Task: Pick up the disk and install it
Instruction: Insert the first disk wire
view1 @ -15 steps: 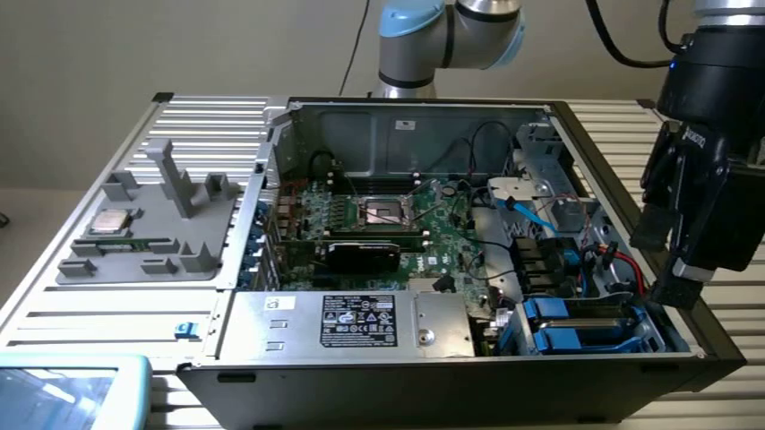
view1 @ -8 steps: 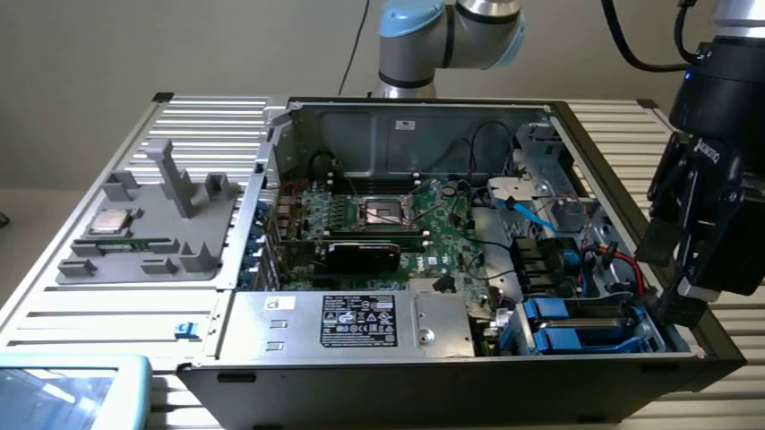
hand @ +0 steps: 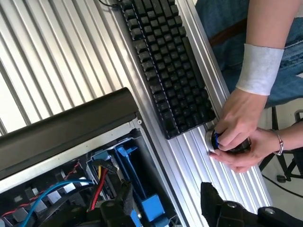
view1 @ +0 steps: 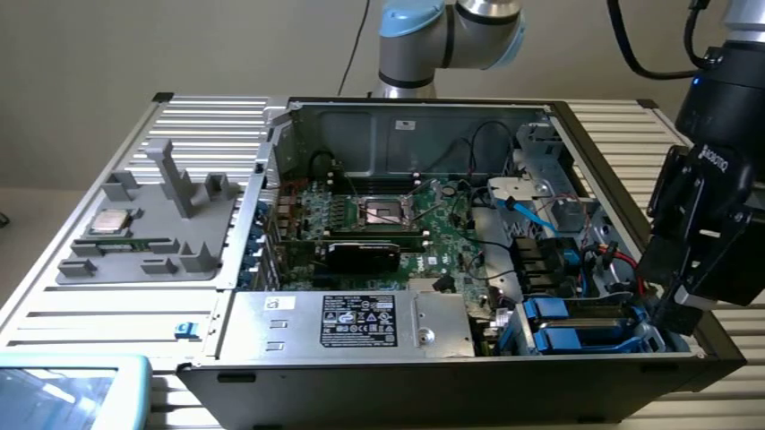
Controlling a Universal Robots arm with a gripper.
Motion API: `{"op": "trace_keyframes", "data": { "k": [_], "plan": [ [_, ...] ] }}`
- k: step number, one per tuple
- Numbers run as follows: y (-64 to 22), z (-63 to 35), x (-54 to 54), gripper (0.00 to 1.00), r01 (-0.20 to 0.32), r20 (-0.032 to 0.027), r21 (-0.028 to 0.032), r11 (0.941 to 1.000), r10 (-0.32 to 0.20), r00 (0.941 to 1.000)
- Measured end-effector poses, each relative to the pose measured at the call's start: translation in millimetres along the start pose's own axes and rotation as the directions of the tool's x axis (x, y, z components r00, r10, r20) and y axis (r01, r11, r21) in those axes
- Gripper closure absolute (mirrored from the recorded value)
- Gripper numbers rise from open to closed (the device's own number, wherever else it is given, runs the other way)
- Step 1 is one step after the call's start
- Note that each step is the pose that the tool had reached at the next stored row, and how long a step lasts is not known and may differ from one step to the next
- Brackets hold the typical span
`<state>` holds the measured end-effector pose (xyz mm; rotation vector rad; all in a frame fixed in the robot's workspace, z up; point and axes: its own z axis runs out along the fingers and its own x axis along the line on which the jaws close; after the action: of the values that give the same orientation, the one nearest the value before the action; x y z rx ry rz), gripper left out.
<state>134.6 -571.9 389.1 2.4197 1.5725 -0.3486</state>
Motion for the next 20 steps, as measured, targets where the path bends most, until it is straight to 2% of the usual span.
{"op": "trace_keyframes", "data": {
  "k": [2,3,4,8,12,13,14,17,18,19,20],
  "plan": [
    [0.1,0.1,0.0,0.36,0.023,0.0036,-0.0044,0.9997,-0.023,0.9997],
    [0.1,0.1,0.0,0.43,0.034,0.0053,-0.0076,0.9994,-0.034,0.9994],
    [0.0,0.1,0.0,0.43,0.047,0.0062,-0.0114,0.9988,-0.047,0.9989],
    [0.0,0.1,0.0,0.43,0.115,0.0045,-0.0336,0.9928,-0.115,0.9934],
    [0.0,0.0,0.0,0.43,0.183,0.0033,-0.0561,0.9815,-0.183,0.9831],
    [0.1,0.0,-0.1,0.43,0.198,0.0003,-0.0601,0.9783,-0.199,0.9800],
    [0.1,0.0,0.0,0.43,0.213,-0.0057,-0.0621,0.9751,-0.214,0.9769],
    [0.1,-0.1,0.0,0.43,0.250,-0.0268,-0.0632,0.9662,-0.252,0.9674],
    [0.0,0.1,0.0,0.43,0.261,-0.0361,-0.0615,0.9634,-0.263,0.9641],
    [0.0,0.1,0.0,0.43,0.271,-0.0475,-0.0568,0.9610,-0.273,0.9608],
    [0.0,0.1,0.0,0.43,0.279,-0.0605,-0.0490,0.9589,-0.282,0.9575]
  ]
}}
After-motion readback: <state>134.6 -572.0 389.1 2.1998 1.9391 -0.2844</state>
